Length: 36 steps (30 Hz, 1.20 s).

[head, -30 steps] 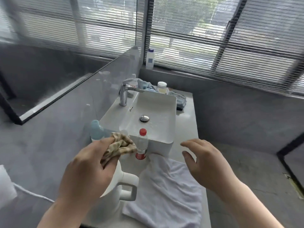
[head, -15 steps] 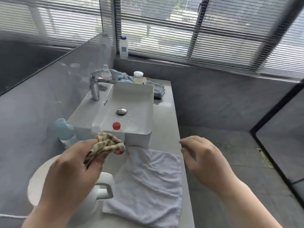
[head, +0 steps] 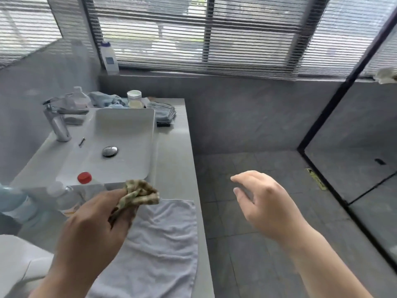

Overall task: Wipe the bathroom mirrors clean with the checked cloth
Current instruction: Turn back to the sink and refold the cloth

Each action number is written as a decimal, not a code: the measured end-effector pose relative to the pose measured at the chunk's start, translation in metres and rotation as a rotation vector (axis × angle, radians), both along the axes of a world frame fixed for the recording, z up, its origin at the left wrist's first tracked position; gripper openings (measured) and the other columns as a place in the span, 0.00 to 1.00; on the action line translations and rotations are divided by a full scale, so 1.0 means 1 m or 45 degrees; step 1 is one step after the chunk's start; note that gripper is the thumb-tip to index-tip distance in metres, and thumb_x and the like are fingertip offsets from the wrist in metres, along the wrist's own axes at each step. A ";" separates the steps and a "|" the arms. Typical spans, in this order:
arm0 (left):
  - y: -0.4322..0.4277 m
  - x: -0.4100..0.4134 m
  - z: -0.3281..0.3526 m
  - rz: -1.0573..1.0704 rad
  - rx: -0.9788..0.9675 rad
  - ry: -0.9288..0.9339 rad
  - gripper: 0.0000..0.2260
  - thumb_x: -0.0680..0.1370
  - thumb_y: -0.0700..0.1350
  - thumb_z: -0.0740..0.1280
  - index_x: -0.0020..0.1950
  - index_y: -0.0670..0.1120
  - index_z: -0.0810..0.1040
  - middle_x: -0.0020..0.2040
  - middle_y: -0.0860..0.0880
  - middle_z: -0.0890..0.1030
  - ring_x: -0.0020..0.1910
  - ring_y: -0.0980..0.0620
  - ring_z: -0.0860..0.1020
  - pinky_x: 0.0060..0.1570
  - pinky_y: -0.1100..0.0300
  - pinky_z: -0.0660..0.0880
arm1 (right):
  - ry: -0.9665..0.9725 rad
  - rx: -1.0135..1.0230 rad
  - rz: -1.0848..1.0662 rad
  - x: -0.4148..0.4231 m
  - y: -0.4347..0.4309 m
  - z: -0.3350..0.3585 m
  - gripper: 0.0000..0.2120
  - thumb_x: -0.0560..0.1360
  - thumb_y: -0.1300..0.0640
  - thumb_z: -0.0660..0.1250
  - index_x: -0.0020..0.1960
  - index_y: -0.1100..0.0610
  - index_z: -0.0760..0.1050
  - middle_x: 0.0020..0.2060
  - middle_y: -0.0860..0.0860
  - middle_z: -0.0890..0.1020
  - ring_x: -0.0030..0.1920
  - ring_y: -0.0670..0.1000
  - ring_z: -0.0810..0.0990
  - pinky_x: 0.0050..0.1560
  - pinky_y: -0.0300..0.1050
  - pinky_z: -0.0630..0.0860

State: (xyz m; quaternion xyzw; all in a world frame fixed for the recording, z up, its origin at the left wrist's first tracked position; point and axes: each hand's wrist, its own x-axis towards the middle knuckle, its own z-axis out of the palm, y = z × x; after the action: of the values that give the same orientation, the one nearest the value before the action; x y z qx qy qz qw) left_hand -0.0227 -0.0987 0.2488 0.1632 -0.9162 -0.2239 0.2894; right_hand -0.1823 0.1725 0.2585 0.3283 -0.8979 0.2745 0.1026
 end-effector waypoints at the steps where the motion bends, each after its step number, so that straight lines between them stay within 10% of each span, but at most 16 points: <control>1: 0.007 -0.009 -0.002 -0.021 -0.003 0.004 0.12 0.71 0.44 0.75 0.54 0.44 0.84 0.44 0.46 0.85 0.40 0.43 0.83 0.39 0.53 0.75 | -0.004 0.000 -0.017 -0.004 0.010 -0.001 0.14 0.76 0.55 0.64 0.58 0.56 0.81 0.52 0.45 0.83 0.53 0.50 0.80 0.52 0.44 0.77; 22: 0.153 -0.140 -0.020 -0.194 -0.301 0.025 0.16 0.74 0.54 0.62 0.48 0.44 0.82 0.40 0.47 0.83 0.33 0.39 0.80 0.29 0.54 0.74 | 0.110 0.189 -0.174 -0.091 0.193 -0.024 0.11 0.73 0.61 0.70 0.55 0.57 0.81 0.49 0.48 0.84 0.47 0.54 0.82 0.47 0.44 0.77; 36: 0.180 -0.188 -0.013 -0.157 0.019 -0.055 0.12 0.69 0.41 0.79 0.52 0.46 0.84 0.37 0.51 0.81 0.33 0.40 0.79 0.34 0.50 0.77 | 0.023 0.162 -0.159 -0.136 0.202 -0.020 0.14 0.75 0.55 0.63 0.57 0.56 0.81 0.50 0.46 0.84 0.49 0.54 0.82 0.48 0.48 0.79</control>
State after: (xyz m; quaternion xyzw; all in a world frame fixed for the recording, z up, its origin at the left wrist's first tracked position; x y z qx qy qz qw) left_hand -0.2112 0.0817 0.2360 0.1132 -0.9289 -0.2446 0.2539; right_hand -0.3186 0.3747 0.2381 0.2799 -0.9314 0.2069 0.1066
